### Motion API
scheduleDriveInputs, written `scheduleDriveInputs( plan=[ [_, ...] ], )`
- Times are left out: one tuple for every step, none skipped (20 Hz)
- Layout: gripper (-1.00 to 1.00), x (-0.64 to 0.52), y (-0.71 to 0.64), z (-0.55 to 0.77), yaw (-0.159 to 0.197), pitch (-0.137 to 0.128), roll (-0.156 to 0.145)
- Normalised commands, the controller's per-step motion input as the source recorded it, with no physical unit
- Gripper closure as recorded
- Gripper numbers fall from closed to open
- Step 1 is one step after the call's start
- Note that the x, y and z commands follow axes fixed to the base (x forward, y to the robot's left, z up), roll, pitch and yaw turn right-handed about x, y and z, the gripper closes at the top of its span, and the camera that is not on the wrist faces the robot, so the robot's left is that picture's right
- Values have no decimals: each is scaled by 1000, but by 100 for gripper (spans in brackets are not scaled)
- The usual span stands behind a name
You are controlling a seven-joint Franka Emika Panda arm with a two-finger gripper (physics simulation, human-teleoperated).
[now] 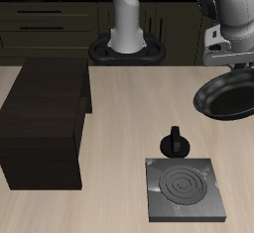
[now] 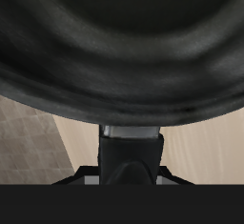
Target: Place the frypan on the flat stove
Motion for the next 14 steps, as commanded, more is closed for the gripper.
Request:
scheduleDriveInputs(
  plan=[
    [100, 458, 218, 76, 60, 9, -26],
    [100, 492, 183, 44, -6, 41, -42],
    [100, 325, 283, 127, 193, -77, -35],
    [100, 467, 344, 42, 182, -11, -15],
    [100, 337, 218, -8, 33, 83, 16],
    [100, 228, 349, -26, 126, 23, 21],
    [100, -67, -110, -1, 0, 0, 0],
    [100, 262, 503, 26, 347, -5, 56],
    [100, 249, -79, 104, 239, -80, -190],
    [100, 299, -110, 21, 94, -16, -153],
    [100, 370, -98, -115, 203, 102, -13],
    [100, 389, -365, 15, 266, 2, -151],
    [100, 341, -358, 254, 452, -272, -188],
    [100, 558, -409, 6, 217, -16, 0]
  ],
)
